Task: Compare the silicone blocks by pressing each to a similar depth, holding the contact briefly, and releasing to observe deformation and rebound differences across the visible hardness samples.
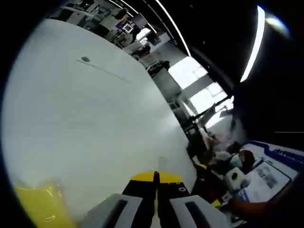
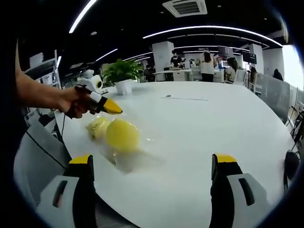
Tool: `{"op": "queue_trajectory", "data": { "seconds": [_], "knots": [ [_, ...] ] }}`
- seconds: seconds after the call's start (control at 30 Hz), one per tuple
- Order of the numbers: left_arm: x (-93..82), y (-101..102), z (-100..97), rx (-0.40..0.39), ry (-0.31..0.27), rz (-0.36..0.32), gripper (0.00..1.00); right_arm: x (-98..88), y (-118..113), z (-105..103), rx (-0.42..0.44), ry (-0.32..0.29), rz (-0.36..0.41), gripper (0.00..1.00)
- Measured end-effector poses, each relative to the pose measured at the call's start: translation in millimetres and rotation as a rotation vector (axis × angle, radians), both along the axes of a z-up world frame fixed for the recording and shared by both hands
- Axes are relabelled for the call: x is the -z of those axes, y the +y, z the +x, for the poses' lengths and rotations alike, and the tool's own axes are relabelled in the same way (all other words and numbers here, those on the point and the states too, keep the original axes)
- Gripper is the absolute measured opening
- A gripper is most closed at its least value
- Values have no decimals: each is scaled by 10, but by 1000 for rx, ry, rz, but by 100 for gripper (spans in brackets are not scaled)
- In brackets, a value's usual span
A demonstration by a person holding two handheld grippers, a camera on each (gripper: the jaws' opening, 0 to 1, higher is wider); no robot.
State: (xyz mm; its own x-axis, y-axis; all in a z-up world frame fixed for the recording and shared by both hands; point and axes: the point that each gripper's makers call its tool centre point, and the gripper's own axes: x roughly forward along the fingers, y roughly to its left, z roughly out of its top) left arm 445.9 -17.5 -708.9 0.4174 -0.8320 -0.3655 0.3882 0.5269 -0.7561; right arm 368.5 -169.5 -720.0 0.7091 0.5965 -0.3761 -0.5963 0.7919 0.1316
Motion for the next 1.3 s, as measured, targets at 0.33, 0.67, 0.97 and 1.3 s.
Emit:
{"op": "queue_trajectory", "data": {
  "seconds": [0.33, 0.67, 0.97, 1.3],
  "knots": [
    [-400, -37, -14, 82, -155, 72, 0, -87, 17, 46, 8, 28, 46, 97],
    [-649, 49, 59, 96, -272, 122, 0, -255, 3, 117, 7, 10, 67, 97],
    [-1034, 130, 78, 111, -408, 118, 0, -399, 51, 154, 1, -4, 81, 97],
    [-1394, 202, -1, 135, -463, 93, 0, -533, 116, 170, -27, -25, 86, 96]
  ]
}}
